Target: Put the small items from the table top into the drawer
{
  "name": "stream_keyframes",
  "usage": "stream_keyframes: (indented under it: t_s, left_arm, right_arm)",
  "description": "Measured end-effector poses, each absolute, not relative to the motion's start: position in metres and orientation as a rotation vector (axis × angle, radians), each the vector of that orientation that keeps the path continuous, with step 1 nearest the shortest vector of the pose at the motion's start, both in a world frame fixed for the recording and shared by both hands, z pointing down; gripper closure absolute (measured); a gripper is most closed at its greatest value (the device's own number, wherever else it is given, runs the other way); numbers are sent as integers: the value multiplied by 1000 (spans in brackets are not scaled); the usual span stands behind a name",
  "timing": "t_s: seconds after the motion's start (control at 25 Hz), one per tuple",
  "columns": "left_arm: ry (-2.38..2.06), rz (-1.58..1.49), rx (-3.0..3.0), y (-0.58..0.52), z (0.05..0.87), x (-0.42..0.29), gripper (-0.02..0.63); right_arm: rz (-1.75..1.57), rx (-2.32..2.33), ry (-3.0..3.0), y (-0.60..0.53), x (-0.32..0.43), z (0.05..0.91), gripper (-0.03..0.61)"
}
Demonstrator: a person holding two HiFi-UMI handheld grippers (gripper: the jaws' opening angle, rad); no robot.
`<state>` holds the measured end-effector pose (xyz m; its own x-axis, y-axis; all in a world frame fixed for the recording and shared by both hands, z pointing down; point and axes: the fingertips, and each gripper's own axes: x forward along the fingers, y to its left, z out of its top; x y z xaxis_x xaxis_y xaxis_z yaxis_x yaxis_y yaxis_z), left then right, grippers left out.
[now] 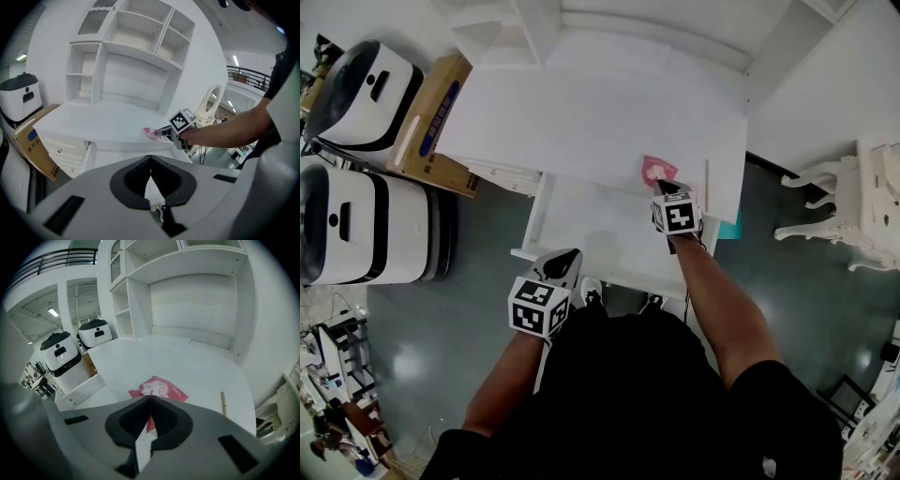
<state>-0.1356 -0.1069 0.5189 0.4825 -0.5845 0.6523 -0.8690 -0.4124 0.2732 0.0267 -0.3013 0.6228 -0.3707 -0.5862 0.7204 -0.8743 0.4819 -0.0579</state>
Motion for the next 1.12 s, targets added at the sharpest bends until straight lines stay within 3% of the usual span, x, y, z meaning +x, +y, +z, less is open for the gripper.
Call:
stream_keyframes:
  t_s: [0.52, 1.12]
  left_arm:
    - [-1121, 626, 2175, -121, 524, -122, 604]
    - [-1044, 663, 2187, -121, 533, -100, 604]
  right_arm:
    - [504, 1074, -2238, -227, 25, 580, 551]
    - [517, 867, -2070, -158, 27, 679, 551]
